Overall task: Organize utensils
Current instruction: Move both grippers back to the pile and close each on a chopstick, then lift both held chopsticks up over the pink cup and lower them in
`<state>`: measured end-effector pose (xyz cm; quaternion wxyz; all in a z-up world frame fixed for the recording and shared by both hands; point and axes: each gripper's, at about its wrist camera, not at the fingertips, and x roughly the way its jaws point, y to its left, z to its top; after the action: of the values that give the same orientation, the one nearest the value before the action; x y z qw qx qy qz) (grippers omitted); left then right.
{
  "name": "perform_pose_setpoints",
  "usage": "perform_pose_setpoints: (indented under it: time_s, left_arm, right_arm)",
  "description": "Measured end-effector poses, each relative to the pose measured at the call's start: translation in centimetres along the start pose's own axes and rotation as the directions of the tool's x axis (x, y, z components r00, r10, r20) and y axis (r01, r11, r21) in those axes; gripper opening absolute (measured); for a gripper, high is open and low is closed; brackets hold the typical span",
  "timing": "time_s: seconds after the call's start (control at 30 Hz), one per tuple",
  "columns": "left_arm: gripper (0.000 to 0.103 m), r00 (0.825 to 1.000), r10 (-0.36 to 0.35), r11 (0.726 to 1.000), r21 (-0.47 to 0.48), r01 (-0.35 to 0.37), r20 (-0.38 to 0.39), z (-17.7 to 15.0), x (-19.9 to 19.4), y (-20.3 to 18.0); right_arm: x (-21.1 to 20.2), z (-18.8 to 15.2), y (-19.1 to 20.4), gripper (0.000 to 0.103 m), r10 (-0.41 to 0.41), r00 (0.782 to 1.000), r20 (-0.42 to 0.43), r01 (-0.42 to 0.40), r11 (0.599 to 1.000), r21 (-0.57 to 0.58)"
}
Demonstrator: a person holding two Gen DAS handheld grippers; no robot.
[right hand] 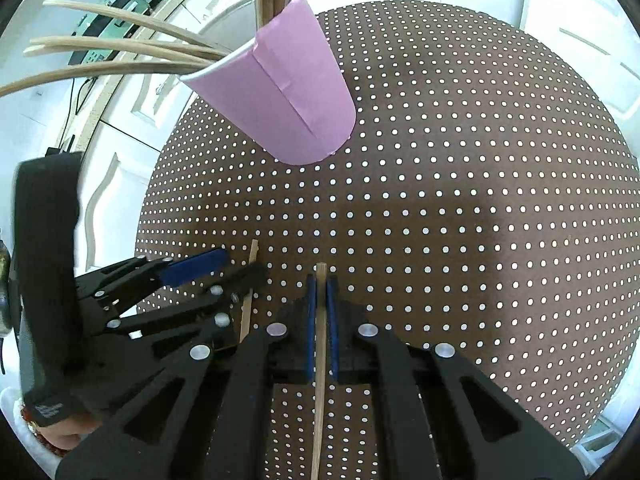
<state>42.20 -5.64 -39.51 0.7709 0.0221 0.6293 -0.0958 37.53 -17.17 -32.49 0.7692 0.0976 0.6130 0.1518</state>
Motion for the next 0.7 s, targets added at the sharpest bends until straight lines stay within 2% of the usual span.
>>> perform_pose_setpoints:
  time_s: [0.07, 0.1, 0.2, 0.3, 0.4, 0.57, 0.67, 0.7]
  left_arm:
    - [0.021, 1.0, 0.028, 1.0, 0.009, -0.028, 0.002, 0.2, 0.2, -0.3]
    - [0.014, 0.999, 0.033, 0.999, 0.004, -0.033, 0.003, 0.2, 0.3, -0.4]
    - [0.007, 1.0, 0.006, 0.999, -0.035, -0.006, 0.002, 0.4, 0.3, 0.0]
    - [0.005, 0.998, -0.056, 0.995, -0.086, 0.056, 0.003, 0.3, -0.4, 0.7]
    - [0.005, 0.993, -0.105, 0.989, -0.102, 0.109, 0.046, 0.4, -2.1, 0.9]
    - [0.005, 0.975, -0.168, 0.981, -0.073, 0.18, 0.145, 0.8, -6.6, -0.2]
    - [0.005, 0.963, -0.181, 0.98, -0.042, 0.192, 0.199, 1.1, -9.4, -0.7]
    - [0.005, 0.959, -0.184, 0.98, -0.033, 0.196, 0.214, 0.0, -10.5, 0.0]
  right_arm:
    - [-0.1, 0.0, 0.5, 0.004, 0.003, 1.0, 0.006, -0.003, 1.0, 0.001]
    - [-0.3, 0.1, 0.4, 0.004, 0.006, 1.0, 0.01, -0.006, 1.0, 0.001]
    - [-1.3, 0.2, 0.3, 0.004, 0.013, 1.0, 0.023, -0.012, 1.0, -0.002]
    - [-2.2, 0.4, 0.4, 0.004, 0.02, 0.999, 0.044, -0.02, 1.0, -0.011]
    - [-3.6, 0.9, 0.7, 0.004, 0.032, 0.997, 0.074, -0.031, 0.999, -0.02]
    - [-6.3, 1.8, 1.8, 0.004, 0.042, 0.99, 0.138, -0.034, 0.998, -0.06]
    - [-8.3, 2.3, 2.4, 0.004, 0.054, 0.982, 0.18, -0.04, 0.996, -0.083]
    - [-8.6, 2.3, 2.7, 0.004, 0.057, 0.98, 0.19, -0.041, 0.995, -0.089]
